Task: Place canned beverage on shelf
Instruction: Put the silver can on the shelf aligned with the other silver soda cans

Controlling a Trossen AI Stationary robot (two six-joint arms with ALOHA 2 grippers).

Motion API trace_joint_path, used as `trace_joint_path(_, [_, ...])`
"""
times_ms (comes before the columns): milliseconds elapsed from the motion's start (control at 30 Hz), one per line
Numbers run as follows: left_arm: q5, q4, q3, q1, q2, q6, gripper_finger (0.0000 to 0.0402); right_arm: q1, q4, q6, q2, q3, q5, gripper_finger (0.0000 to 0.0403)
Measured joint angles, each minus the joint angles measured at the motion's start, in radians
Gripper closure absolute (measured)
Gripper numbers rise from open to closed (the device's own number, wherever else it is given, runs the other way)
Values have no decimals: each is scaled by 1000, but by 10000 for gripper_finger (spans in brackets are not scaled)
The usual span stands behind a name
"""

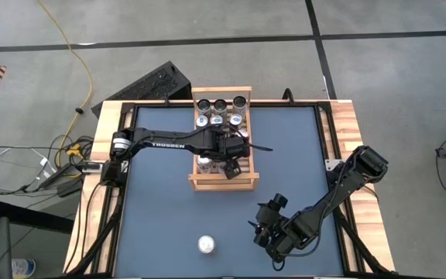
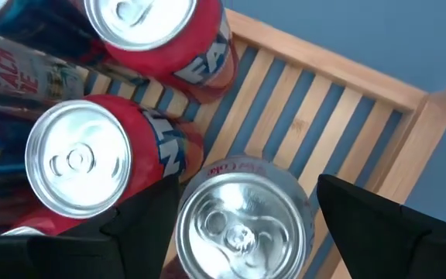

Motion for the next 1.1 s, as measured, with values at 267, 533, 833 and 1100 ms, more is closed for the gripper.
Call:
trace_joint_path(267, [-13,85,-1,0,2,-7,107,0,0,0,0,0,0,97])
trace_joint_path(533, [56,30,105,-18,-1,158,107,0,0,0,0,0,-4,97])
trace_joint_path(833, [111,-281,288,-199,-187,303,107,0,-14,2,0,0,-7,97])
trace_joint_path(1100, [70,-362,271,-459,-230,169,107,0,-21,7,0,0,-7,97])
